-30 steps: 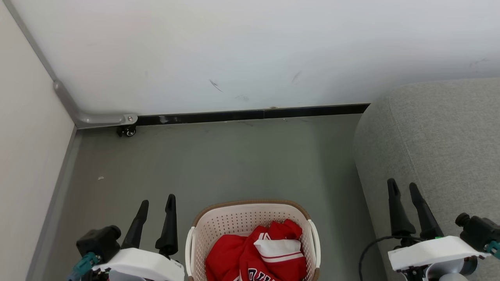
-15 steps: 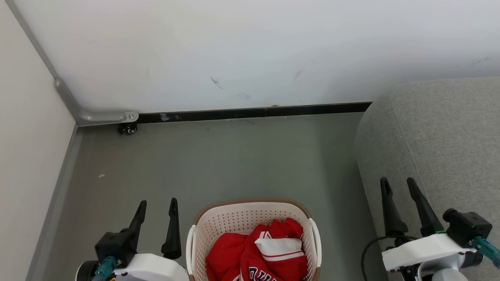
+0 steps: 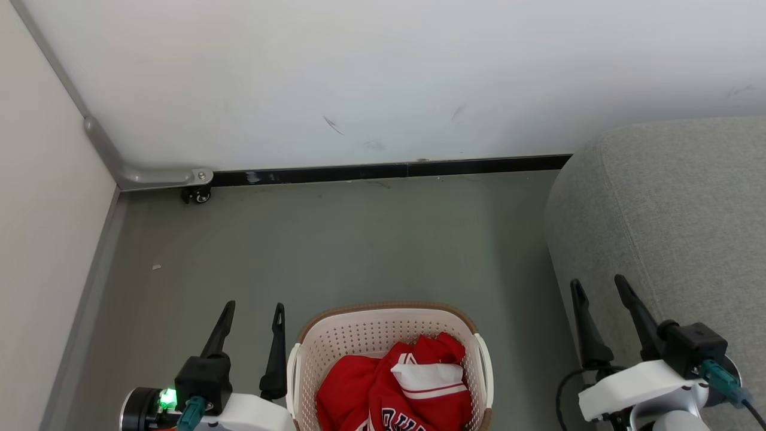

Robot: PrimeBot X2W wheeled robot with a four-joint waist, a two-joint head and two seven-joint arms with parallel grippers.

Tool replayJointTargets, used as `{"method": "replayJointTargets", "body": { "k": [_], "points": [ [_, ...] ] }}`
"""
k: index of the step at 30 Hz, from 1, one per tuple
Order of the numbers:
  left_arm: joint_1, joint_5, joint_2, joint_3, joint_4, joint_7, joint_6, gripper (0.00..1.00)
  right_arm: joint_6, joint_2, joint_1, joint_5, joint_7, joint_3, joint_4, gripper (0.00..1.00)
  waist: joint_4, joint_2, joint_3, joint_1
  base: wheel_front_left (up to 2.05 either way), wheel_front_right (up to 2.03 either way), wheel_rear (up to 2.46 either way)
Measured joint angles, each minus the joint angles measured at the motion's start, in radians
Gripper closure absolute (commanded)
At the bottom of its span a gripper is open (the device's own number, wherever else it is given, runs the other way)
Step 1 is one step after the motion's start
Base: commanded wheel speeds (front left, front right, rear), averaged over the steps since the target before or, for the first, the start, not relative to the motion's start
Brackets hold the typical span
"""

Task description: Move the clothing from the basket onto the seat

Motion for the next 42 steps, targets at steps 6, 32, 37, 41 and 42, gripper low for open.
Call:
{"method": "replayJointTargets", "body": {
  "k": [6,32,37,41,42],
  "points": [
    [0.0,-0.001,-0.001,0.007,0.01,0.0,0.007,0.0,0.0,0.001,-0.003,0.0,0.002,-0.012,0.011,0.0,0.0,0.0,0.001,-0.0001,0.0,0.0,0.0],
    [-0.002,-0.035,-0.004,0.032,0.038,0.0,0.007,0.0,0.0,0.002,-0.004,0.033,0.034,0.013,0.037,0.0,0.002,0.0,0.006,-0.0002,0.0,0.0,0.0],
    [-0.002,-0.035,-0.005,0.035,0.042,0.0,0.007,0.0,0.0,0.002,-0.004,0.035,0.034,0.013,0.037,0.0,0.001,0.0,0.009,-0.0002,0.0,0.0,0.0],
    [-0.007,-0.035,-0.005,0.036,0.047,0.0,0.007,0.0,0.0,0.002,-0.004,0.036,0.034,0.013,0.037,0.0,0.0,0.0,0.013,-0.0002,0.0,0.0,0.0],
    [-0.009,-0.035,-0.005,0.036,0.05,0.0,0.007,0.0,0.0,0.002,-0.004,0.036,0.034,0.013,0.037,0.0,-0.001,0.0,0.014,-0.0002,0.0,0.0,0.0]
  ]
}}
